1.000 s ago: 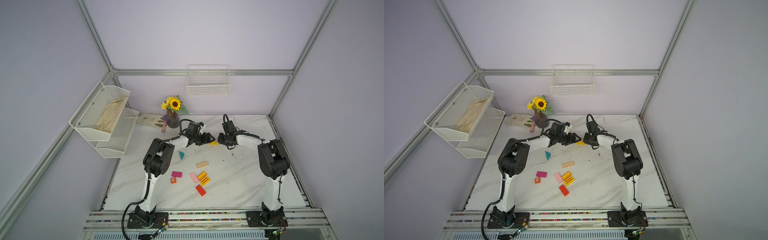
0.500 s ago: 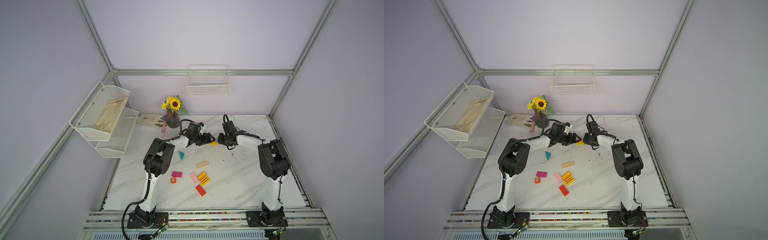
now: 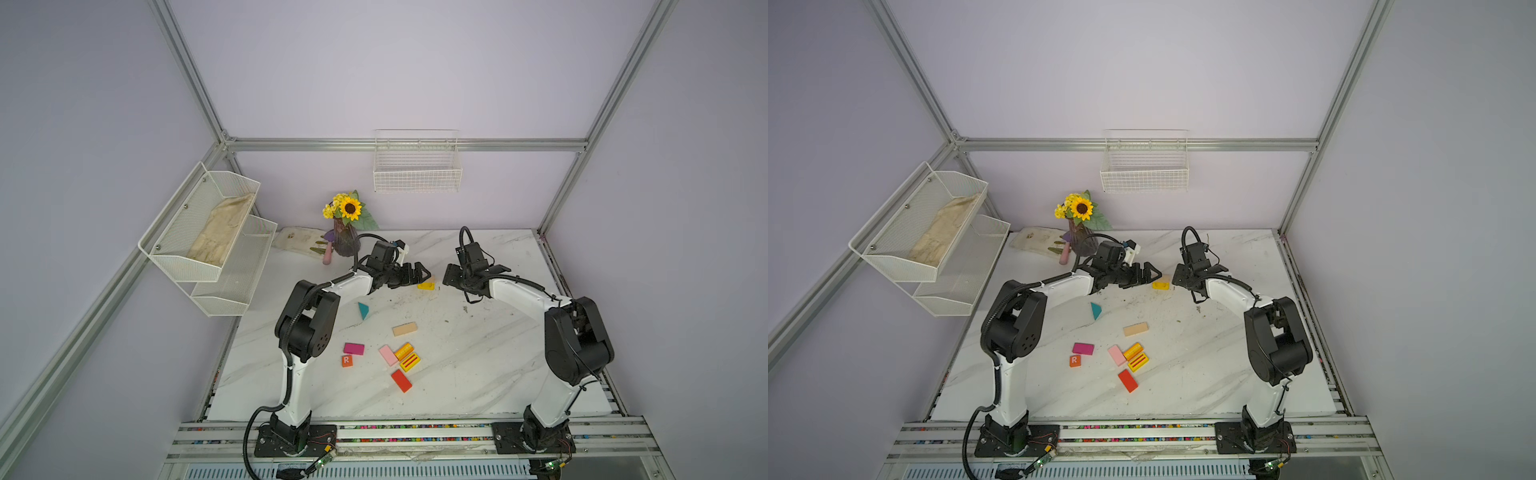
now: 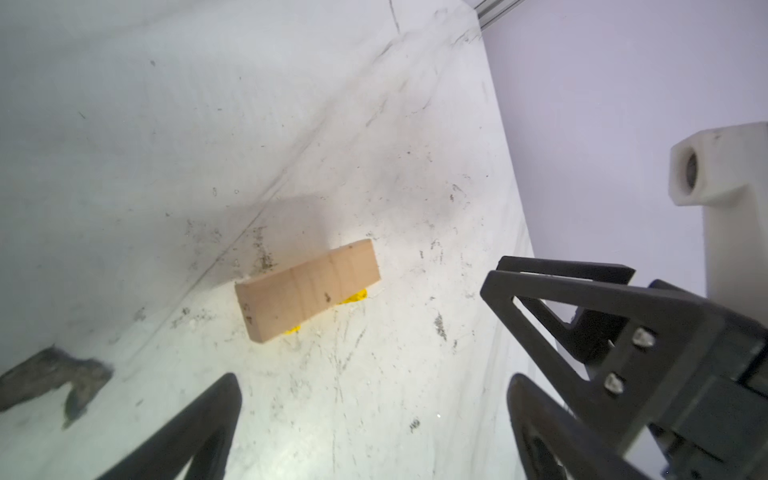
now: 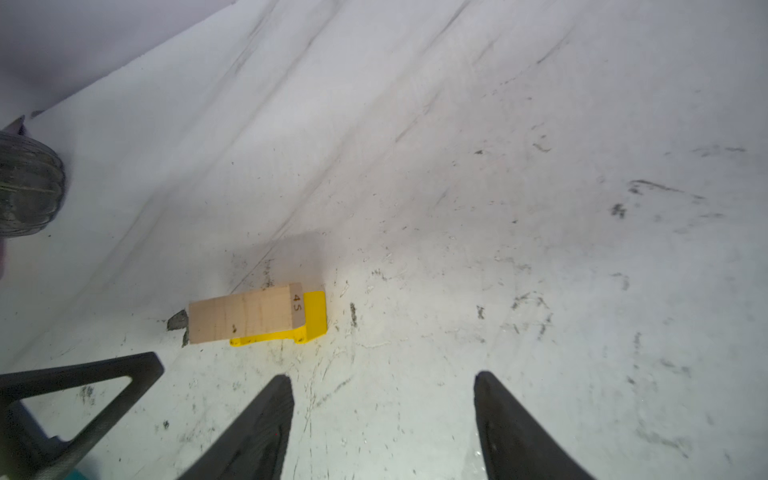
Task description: Build the wood block tower
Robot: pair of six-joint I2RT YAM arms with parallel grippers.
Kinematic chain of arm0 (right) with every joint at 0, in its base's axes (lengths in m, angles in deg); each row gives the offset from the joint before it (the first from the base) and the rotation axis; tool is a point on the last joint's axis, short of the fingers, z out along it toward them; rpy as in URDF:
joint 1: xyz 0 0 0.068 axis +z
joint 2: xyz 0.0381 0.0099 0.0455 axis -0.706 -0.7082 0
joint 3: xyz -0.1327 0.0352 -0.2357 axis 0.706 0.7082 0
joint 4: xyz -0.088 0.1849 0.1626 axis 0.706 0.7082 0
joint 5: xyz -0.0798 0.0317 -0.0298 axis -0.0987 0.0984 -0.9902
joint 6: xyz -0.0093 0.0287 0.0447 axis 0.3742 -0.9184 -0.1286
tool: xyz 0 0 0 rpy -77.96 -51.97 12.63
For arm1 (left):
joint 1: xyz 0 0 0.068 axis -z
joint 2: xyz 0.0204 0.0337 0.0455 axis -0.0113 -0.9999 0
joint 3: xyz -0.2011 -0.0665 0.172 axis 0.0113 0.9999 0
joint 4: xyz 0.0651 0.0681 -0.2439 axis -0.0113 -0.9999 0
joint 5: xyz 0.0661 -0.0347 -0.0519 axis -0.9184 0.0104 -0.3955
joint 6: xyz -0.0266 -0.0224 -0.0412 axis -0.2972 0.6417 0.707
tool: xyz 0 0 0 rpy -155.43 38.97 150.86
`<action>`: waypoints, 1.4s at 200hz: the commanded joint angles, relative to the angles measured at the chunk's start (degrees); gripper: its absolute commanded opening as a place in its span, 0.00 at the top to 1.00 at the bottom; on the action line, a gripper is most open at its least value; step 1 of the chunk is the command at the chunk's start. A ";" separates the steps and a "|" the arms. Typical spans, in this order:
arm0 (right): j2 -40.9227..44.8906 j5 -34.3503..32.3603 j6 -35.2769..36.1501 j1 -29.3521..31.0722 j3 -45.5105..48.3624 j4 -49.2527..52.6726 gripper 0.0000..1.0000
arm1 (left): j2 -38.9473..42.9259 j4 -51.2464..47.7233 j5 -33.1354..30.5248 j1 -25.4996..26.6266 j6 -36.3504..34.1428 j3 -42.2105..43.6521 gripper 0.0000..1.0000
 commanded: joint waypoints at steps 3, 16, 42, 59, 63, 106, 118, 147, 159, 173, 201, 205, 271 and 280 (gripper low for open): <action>5.64 -4.71 -1.34 0.06 4.03 0.28 0.27 | 8.04 0.83 -1.69 0.25 -3.69 3.70 0.02; 8.12 -5.14 -1.70 0.09 6.07 -0.07 0.27 | 8.24 -0.10 -2.13 -0.31 -3.97 3.24 0.02; 10.78 -3.85 -1.71 0.06 9.04 -0.35 0.26 | 4.53 -1.87 -0.76 -1.45 -4.02 -0.80 0.03; 11.99 -3.45 -0.97 0.06 10.97 -1.06 0.25 | 0.84 -3.06 0.23 -1.43 -3.62 -4.50 0.05; 12.20 -3.45 -0.74 0.03 11.42 -1.32 0.24 | 0.02 -3.09 0.69 -1.43 -3.29 -5.16 0.05; 11.35 -3.84 0.44 -5.11 15.34 -5.56 0.23 | -5.28 -3.90 1.24 -0.48 -2.61 -9.95 0.05; 10.77 -3.43 0.66 -7.32 15.74 -6.45 0.23 | -6.03 -4.20 1.50 -0.35 -2.61 -10.93 0.05; 10.85 -9.92 1.66 -9.44 16.87 -7.58 0.23 | -7.40 -5.26 0.79 -0.11 -2.96 -13.38 0.13; 10.87 -12.19 1.66 -9.75 18.08 -9.23 0.23 | -8.21 -6.70 0.06 -0.11 -3.61 -15.36 0.17; 9.80 -12.94 1.28 -10.25 19.89 -12.23 0.23 | -9.31 -8.56 -1.04 -0.11 -4.34 -17.83 0.21; 4.22 -11.47 0.66 -11.35 20.14 -15.47 0.29 | -11.77 -10.97 -1.18 -0.11 -4.90 -21.89 0.28; 3.73 -11.37 0.74 -11.47 19.57 -15.02 0.30 | -12.13 -11.13 -1.22 -0.11 -4.90 -22.37 0.28; 2.14 -10.93 1.01 -11.54 19.01 -16.60 0.31 | -14.51 -13.04 -3.00 0.24 -5.07 -25.34 0.28; 2.19 -10.83 0.97 -11.54 19.07 -16.69 0.31 | -14.53 -13.24 -3.21 0.25 -5.08 -25.35 0.27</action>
